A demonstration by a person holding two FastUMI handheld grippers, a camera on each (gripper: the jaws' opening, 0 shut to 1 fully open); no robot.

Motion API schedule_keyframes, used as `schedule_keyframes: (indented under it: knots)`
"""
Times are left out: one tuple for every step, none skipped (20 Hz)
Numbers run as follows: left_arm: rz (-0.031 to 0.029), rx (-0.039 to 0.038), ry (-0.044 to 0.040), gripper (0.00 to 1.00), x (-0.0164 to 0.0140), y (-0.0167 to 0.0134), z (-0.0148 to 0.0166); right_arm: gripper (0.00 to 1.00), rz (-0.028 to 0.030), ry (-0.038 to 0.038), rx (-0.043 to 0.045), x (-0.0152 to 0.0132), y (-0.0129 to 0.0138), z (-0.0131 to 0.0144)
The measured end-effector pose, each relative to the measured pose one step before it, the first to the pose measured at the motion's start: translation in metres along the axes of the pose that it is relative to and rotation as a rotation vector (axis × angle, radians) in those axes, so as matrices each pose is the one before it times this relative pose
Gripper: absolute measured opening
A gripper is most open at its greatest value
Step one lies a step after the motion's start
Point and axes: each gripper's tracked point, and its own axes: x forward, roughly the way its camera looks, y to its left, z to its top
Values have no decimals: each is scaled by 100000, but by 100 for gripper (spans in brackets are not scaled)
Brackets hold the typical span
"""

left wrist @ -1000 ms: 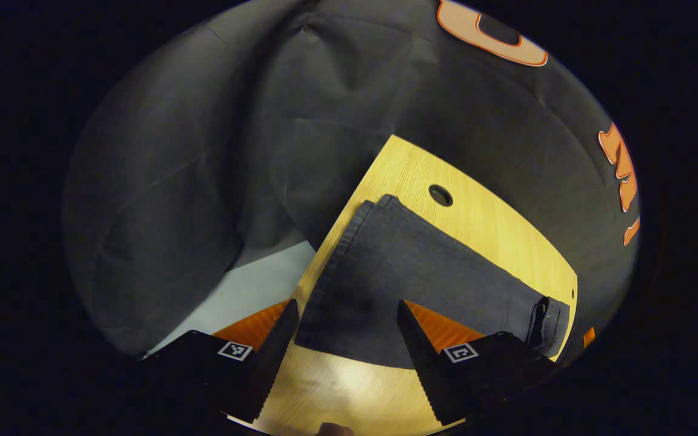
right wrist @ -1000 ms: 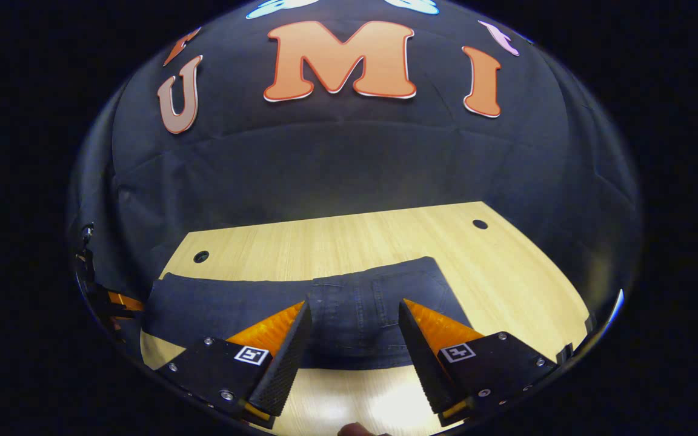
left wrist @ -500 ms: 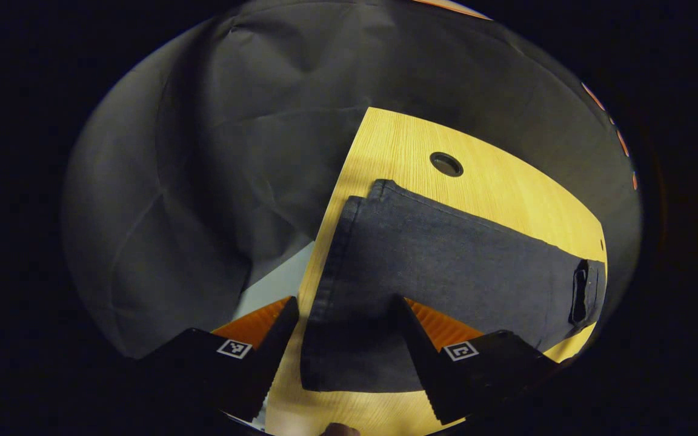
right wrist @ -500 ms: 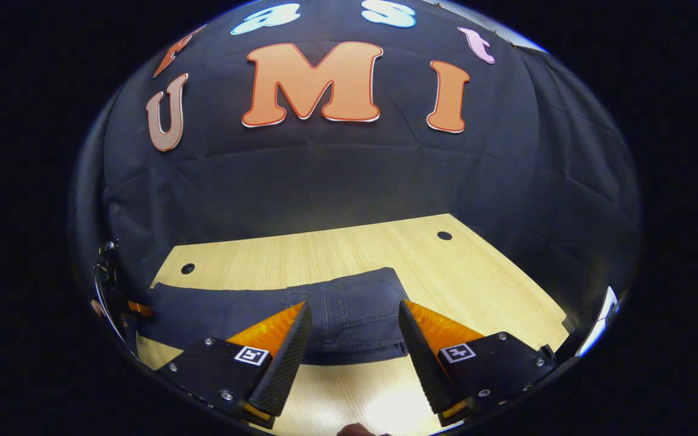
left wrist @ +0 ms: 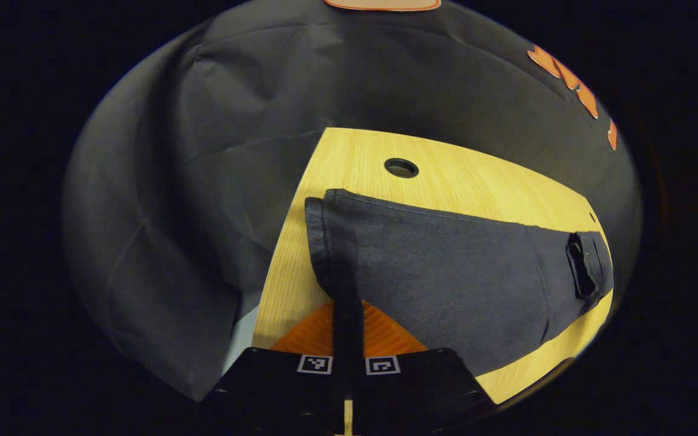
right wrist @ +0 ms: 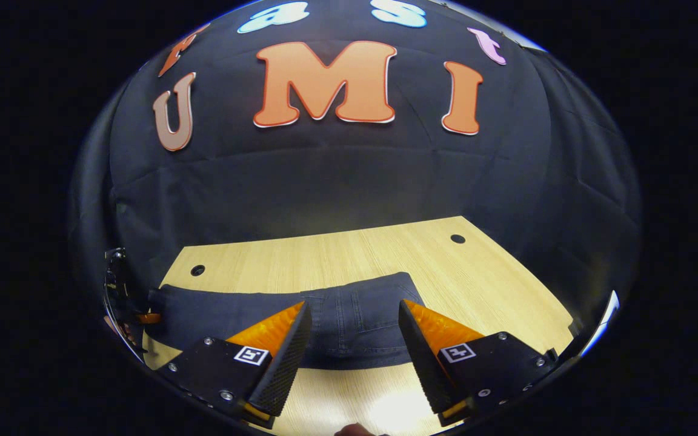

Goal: Grasp the waist and the cuffs of the jeans and fold them to make the two legs overlap; first hold the waist and fold one-third of the jeans toward the cuffs, then hold the cuffs and fold the remaining one-third in the same direction to finish folding.

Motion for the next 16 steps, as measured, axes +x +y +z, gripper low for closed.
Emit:
schedule_keyframes:
  knots:
    - [-2319, -4724, -1134, 6, -375, -280, 143, 88, 33, -829, -1856, -177, -72, 278]
    - [-3666, -4279, -2432, 6, -399, -625, 741, 88, 244, -651, -1318, -106, -162, 143]
    - [-2188, -3394, -3207, 6, -540, -86, 963, 88, -315, -510, -836, -85, -396, 13]
    - [-2263, -2947, -1988, 5, -189, -330, 949, 88, -44, -193, -154, -67, -403, 66]
    - [-1604, -2355, -1361, 5, -68, -571, 1001, 88, -69, -263, 381, 138, -379, 43]
    - [-3351, -2170, -1944, 5, -310, -666, 989, 88, 373, -377, 854, 74, -268, 140]
    - [-2375, -2996, -1891, 5, -269, -849, 990, 88, 182, -456, 1030, 142, -339, 85]
    - [-3123, -2106, -1206, 5, -613, -1244, 791, 88, 517, -554, 934, 103, -305, 183]
    - [-1400, -1409, -1479, 6, -931, -1745, 801, 88, 888, -538, 636, 74, -292, 202]
    - [-2146, -625, -1543, 5, -942, -1299, 574, 88, 292, -750, 51, 99, -444, 157]
    - [-755, -214, -1018, 5, -552, -1426, 211, 88, 782, -739, -101, 97, -404, 265]
    - [-1014, -561, -1156, 5, -399, -1308, 123, 88, 312, -762, -252, 150, -508, 207]
    - [-811, -228, -836, 5, -699, -1169, -9, 88, 977, -740, -48, 184, -496, 225]
    - [-203, 192, -854, 6, -339, -1437, 55, 88, 559, -472, -108, 98, -572, 225]
    - [-737, -367, -968, 5, -390, -1590, 150, 88, 937, -580, -167, 58, -616, 184]
    - [-1128, -134, -789, 5, -370, -1680, 176, 88, 611, -790, -585, 169, -636, 259]
